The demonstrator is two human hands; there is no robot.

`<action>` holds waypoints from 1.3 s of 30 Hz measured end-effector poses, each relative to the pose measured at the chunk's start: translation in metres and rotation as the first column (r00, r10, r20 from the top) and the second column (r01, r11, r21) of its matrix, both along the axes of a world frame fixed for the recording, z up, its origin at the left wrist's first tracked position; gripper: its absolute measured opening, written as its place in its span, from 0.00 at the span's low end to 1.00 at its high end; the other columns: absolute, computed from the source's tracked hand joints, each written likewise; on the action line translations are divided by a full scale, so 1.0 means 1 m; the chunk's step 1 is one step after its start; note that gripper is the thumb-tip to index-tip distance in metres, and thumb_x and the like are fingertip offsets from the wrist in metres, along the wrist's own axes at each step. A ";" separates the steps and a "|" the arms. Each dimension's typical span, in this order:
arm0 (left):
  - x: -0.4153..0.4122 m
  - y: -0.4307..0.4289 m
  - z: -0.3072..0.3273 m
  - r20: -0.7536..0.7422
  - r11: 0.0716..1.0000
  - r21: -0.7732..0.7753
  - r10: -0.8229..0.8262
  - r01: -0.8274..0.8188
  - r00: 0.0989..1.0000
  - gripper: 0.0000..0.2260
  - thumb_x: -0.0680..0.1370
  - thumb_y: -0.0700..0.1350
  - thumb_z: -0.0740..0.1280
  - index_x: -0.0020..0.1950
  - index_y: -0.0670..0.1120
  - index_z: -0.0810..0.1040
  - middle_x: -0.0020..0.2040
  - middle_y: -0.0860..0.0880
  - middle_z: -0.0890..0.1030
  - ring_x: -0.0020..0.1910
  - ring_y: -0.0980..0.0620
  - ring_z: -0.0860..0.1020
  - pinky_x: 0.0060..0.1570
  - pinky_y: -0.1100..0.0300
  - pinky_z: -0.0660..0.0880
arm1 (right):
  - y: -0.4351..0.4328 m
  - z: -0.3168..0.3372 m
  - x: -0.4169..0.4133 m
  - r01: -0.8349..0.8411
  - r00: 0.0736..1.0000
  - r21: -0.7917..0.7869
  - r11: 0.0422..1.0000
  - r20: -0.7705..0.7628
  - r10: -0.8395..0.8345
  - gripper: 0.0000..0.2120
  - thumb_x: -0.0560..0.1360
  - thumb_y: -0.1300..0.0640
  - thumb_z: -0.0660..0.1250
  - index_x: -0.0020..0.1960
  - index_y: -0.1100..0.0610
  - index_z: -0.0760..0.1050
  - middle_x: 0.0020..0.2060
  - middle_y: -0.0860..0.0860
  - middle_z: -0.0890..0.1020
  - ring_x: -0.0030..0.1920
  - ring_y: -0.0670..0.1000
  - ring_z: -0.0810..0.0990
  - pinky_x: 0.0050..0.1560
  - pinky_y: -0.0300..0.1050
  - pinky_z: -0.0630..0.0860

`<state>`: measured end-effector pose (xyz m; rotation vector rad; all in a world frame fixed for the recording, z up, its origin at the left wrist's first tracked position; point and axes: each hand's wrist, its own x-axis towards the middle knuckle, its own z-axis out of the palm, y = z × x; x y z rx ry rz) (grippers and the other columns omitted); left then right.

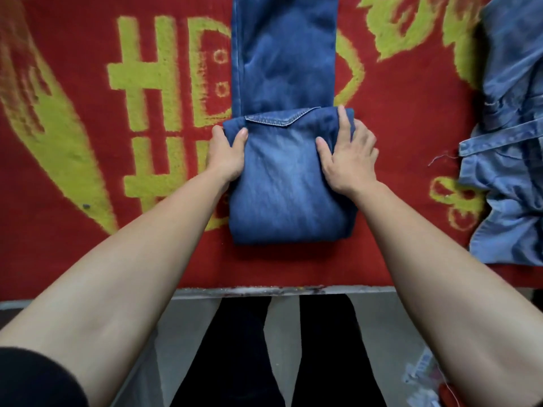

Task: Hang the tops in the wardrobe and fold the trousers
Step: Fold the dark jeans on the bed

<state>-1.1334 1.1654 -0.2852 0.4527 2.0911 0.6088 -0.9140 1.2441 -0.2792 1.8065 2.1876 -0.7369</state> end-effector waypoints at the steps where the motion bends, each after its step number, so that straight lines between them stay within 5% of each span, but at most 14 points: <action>1: 0.001 0.000 -0.003 -0.038 1.000 -0.009 -0.005 0.005 0.999 0.18 0.80 0.56 0.62 0.60 0.42 0.68 0.59 0.43 0.77 0.58 0.44 0.75 0.60 0.51 0.71 | 0.000 -0.003 -0.001 -0.007 1.000 0.021 1.000 0.002 0.007 0.34 0.80 0.35 0.51 0.80 0.46 0.44 0.74 0.61 0.59 0.72 0.64 0.59 0.69 0.64 0.59; 7: 0.006 0.010 0.003 -0.180 0.996 -0.001 0.084 -0.085 0.980 0.16 0.78 0.49 0.66 0.62 0.41 0.73 0.60 0.43 0.74 0.59 0.46 0.73 0.63 0.53 0.67 | 0.035 0.009 0.009 0.056 0.967 -0.091 0.994 -0.245 -0.077 0.39 0.74 0.31 0.60 0.78 0.49 0.56 0.66 0.55 0.68 0.67 0.57 0.65 0.70 0.53 0.60; 12: -0.026 0.110 0.015 -0.079 0.961 0.198 0.215 -0.196 0.974 0.14 0.78 0.49 0.68 0.59 0.42 0.76 0.49 0.50 0.77 0.47 0.56 0.75 0.51 0.64 0.70 | 0.137 0.002 -0.042 0.322 0.758 -0.247 0.914 -0.511 -0.405 0.28 0.80 0.44 0.63 0.74 0.59 0.66 0.53 0.46 0.74 0.55 0.45 0.73 0.56 0.32 0.64; 15: -0.040 0.172 0.026 0.205 0.906 0.262 0.285 -0.332 0.937 0.12 0.74 0.51 0.74 0.42 0.44 0.77 0.34 0.52 0.80 0.33 0.58 0.79 0.37 0.62 0.76 | 0.188 -0.003 -0.082 0.345 0.616 -0.386 0.855 -0.595 -0.517 0.19 0.78 0.45 0.68 0.62 0.58 0.76 0.43 0.44 0.78 0.45 0.43 0.76 0.51 0.38 0.73; 17: -0.048 0.196 0.026 0.418 0.841 0.266 0.340 -0.471 0.843 0.12 0.72 0.47 0.76 0.43 0.39 0.79 0.38 0.44 0.85 0.39 0.46 0.85 0.37 0.50 0.82 | 0.210 -0.008 -0.098 0.334 0.561 -0.447 0.830 -0.613 -0.556 0.14 0.75 0.44 0.72 0.45 0.54 0.78 0.33 0.39 0.78 0.34 0.38 0.76 0.39 0.34 0.74; 20: -0.058 0.207 0.012 0.491 0.812 0.225 0.383 -0.538 0.783 0.14 0.76 0.42 0.73 0.56 0.35 0.79 0.52 0.37 0.84 0.48 0.41 0.84 0.41 0.46 0.82 | 0.220 -0.015 -0.112 0.305 0.454 -0.619 0.724 -0.574 -0.682 0.23 0.72 0.45 0.75 0.58 0.59 0.78 0.50 0.51 0.85 0.48 0.49 0.85 0.51 0.48 0.83; 22: -0.059 0.209 0.001 0.476 0.822 0.228 0.373 -0.522 0.796 0.10 0.79 0.40 0.67 0.59 0.37 0.78 0.54 0.37 0.83 0.49 0.41 0.83 0.44 0.47 0.82 | 0.218 -0.019 -0.121 0.282 0.419 -0.644 0.712 -0.585 -0.695 0.18 0.74 0.50 0.74 0.58 0.60 0.78 0.51 0.56 0.85 0.49 0.55 0.86 0.52 0.58 0.83; 28: -0.062 0.202 0.007 0.456 0.845 0.278 0.301 -0.456 0.837 0.13 0.82 0.41 0.63 0.64 0.38 0.76 0.51 0.40 0.82 0.44 0.47 0.82 0.46 0.48 0.82 | 0.212 -0.005 -0.128 0.293 0.359 -0.689 0.663 -0.564 -0.744 0.13 0.75 0.58 0.73 0.57 0.64 0.80 0.48 0.60 0.86 0.47 0.60 0.86 0.47 0.61 0.83; 32: -0.057 0.191 0.036 0.410 0.845 0.327 0.277 -0.423 0.869 0.09 0.80 0.40 0.65 0.59 0.40 0.79 0.38 0.48 0.82 0.29 0.56 0.80 0.29 0.62 0.76 | 0.207 0.030 -0.115 0.184 0.316 -0.788 0.588 -0.519 -0.795 0.13 0.71 0.63 0.73 0.55 0.65 0.81 0.45 0.60 0.85 0.42 0.60 0.85 0.42 0.56 0.83; 35: -0.053 0.175 0.072 0.397 0.859 0.348 0.228 -0.375 0.889 0.05 0.75 0.37 0.67 0.45 0.46 0.81 0.30 0.53 0.79 0.25 0.59 0.74 0.30 0.66 0.70 | 0.198 0.062 -0.100 0.167 0.388 -0.729 0.664 -0.570 -0.724 0.11 0.69 0.64 0.69 0.51 0.60 0.81 0.43 0.57 0.83 0.41 0.56 0.81 0.48 0.52 0.80; 39: -0.036 0.131 0.121 0.309 0.864 0.433 0.124 -0.256 0.943 0.06 0.73 0.36 0.69 0.46 0.47 0.80 0.31 0.57 0.81 0.29 0.64 0.75 0.30 0.70 0.70 | 0.160 0.109 -0.066 0.109 0.525 -0.495 0.862 -0.708 -0.473 0.12 0.70 0.69 0.69 0.51 0.57 0.81 0.44 0.50 0.83 0.41 0.43 0.80 0.46 0.37 0.75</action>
